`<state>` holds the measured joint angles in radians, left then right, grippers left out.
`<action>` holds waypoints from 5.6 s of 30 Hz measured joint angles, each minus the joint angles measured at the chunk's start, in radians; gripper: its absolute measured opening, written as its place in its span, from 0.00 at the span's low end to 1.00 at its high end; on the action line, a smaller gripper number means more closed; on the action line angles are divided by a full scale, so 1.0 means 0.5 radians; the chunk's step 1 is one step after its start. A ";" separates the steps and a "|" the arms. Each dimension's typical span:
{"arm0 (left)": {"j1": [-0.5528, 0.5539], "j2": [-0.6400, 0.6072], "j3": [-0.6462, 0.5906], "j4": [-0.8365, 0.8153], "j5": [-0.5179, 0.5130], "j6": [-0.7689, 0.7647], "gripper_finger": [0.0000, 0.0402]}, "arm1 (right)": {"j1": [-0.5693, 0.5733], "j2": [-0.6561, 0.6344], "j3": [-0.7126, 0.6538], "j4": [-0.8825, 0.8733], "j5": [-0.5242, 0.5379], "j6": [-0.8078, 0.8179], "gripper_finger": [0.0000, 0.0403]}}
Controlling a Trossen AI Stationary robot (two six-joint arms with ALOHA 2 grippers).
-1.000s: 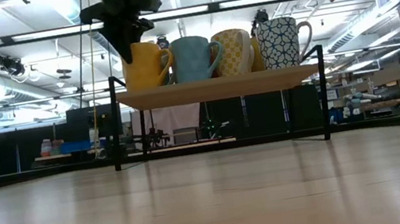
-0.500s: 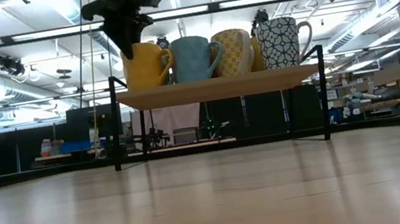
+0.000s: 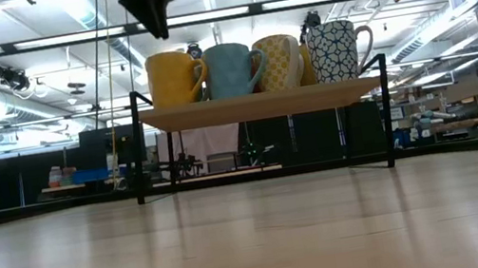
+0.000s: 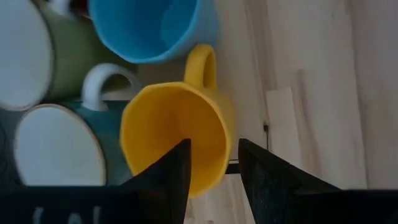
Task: Place coffee mugs
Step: Return to Home Position
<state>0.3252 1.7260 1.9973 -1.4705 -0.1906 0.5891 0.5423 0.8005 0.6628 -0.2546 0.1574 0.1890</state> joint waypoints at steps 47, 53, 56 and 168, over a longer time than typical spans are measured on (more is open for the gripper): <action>-1.446 -0.556 0.149 0.223 -0.697 -1.476 0.35 | -0.293 -0.411 0.002 0.810 0.169 -0.521 0.33; -1.667 -0.618 0.148 0.042 -0.881 -1.685 0.35 | -0.293 -0.451 0.002 0.709 0.169 -0.527 0.33; -1.717 -0.618 0.148 0.044 -0.883 -1.734 0.35 | -0.293 -0.483 0.002 0.616 0.169 -0.530 0.33; 0.188 -2.982 -3.978 3.446 0.843 -1.397 0.35 | -0.452 -1.596 -1.314 0.712 0.431 -0.383 0.33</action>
<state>0.4192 0.2349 0.0086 0.2526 0.2312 -0.1093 0.3162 0.0025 0.0059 0.1014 0.3729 -0.0025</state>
